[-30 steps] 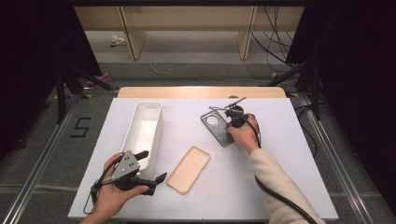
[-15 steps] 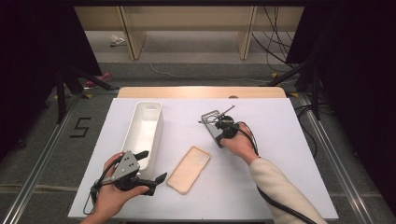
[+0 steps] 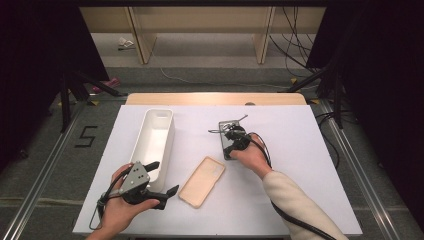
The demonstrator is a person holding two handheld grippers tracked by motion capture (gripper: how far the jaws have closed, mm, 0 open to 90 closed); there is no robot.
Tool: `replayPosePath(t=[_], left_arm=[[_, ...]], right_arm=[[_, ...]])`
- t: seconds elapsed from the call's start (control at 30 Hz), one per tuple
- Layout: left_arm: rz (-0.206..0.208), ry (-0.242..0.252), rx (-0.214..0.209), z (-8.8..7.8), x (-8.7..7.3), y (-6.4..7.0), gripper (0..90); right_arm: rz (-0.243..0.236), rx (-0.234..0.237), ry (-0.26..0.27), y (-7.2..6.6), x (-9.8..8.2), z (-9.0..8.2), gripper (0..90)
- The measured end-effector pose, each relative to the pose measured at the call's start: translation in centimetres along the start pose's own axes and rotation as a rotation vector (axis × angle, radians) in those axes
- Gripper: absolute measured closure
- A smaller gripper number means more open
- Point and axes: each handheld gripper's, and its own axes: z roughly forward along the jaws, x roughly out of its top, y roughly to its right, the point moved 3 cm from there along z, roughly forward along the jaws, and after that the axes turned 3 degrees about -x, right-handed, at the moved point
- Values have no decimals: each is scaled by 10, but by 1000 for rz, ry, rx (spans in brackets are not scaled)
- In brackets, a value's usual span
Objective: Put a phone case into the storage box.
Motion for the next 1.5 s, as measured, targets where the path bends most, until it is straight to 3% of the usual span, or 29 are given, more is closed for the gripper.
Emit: replayPosePath(t=[0.27, 0.37, 0.4, 0.43, 0.53, 0.63, 0.7, 0.83, 0.93, 1.13, 1.3, 1.5], left_arm=[[-4, 3, -1, 0, 0, 0, 47], [-7, 3, 0, -1, 0, 0, 47], [-8, 3, 0, -1, 0, 0, 47], [-7, 2, 0, -1, 0, 0, 47], [-4, 3, 1, -1, 0, 0, 47], [-1, 0, 0, 0, 0, 0, 47], [-1, -3, -1, 0, 0, 0, 47], [1, -1, -2, 0, 0, 0, 47], [-4, -3, -4, 1, -1, 1, 47], [-4, -3, -4, 1, -1, 1, 47], [-5, -3, -5, 1, -1, 0, 47], [-5, -3, -5, 1, -1, 0, 47]], right_arm=[[-5, 28, 25, -2, 1, 2, 900], [-30, 51, 36, -2, 4, -3, 835], [-59, 55, 35, -2, 5, -5, 808], [-92, 31, 40, -2, 6, -9, 779], [-209, 3, 64, 1, 10, -21, 616], [-378, -53, 43, 3, 11, -33, 482], [-455, -67, 17, 5, 10, -39, 424], [-541, -81, -56, 10, 5, -45, 329], [-593, -87, -100, 12, 1, -45, 311], [-635, -102, -158, 9, -4, -37, 292], [-700, -124, -196, 5, -3, -28, 291], [-727, -137, -220, 2, -2, -22, 296]])
